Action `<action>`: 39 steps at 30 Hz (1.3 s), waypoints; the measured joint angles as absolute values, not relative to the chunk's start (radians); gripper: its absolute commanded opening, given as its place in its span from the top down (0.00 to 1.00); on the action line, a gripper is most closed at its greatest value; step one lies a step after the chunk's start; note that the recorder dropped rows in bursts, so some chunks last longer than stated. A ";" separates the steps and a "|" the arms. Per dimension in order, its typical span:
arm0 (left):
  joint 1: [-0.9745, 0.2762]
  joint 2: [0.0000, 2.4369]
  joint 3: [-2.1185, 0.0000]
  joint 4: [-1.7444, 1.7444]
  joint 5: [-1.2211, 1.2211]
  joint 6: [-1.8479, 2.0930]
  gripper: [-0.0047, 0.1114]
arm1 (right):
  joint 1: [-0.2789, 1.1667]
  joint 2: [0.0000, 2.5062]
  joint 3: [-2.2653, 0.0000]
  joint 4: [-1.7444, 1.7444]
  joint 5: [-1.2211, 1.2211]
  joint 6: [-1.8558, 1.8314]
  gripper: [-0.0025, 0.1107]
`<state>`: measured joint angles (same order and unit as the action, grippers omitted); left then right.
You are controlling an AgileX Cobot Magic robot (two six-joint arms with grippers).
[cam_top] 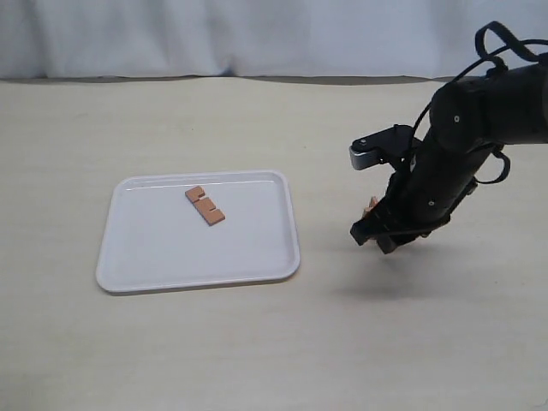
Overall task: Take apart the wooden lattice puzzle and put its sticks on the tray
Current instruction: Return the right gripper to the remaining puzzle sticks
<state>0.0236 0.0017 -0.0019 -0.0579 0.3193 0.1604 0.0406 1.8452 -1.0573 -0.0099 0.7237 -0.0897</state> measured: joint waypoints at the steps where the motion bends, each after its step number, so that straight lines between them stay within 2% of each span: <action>1: 0.024 0.002 -0.002 -0.058 0.319 0.160 0.96 | 0.041 1.849 -1.057 -0.010 0.707 -0.090 0.64; 20: 0.024 0.002 -0.002 -0.058 0.319 0.160 0.96 | 0.041 1.949 -1.056 -0.010 0.623 -0.039 0.64; 22: 0.024 0.002 -0.002 -0.058 0.319 0.160 0.96 | 0.041 1.949 -1.055 -0.010 0.614 -0.006 0.68; 29: 0.024 0.002 -0.002 -0.058 0.319 0.160 0.96 | 0.041 1.949 -1.055 -0.035 0.617 0.043 0.93; 39: 0.024 0.002 -0.002 -0.058 0.319 0.160 0.96 | 0.041 1.949 -1.055 -0.038 0.639 0.067 0.94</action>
<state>0.0236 0.0017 -0.0019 -0.0579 0.3193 0.1604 0.0406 1.9491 -1.0550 -0.0379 0.6386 0.0674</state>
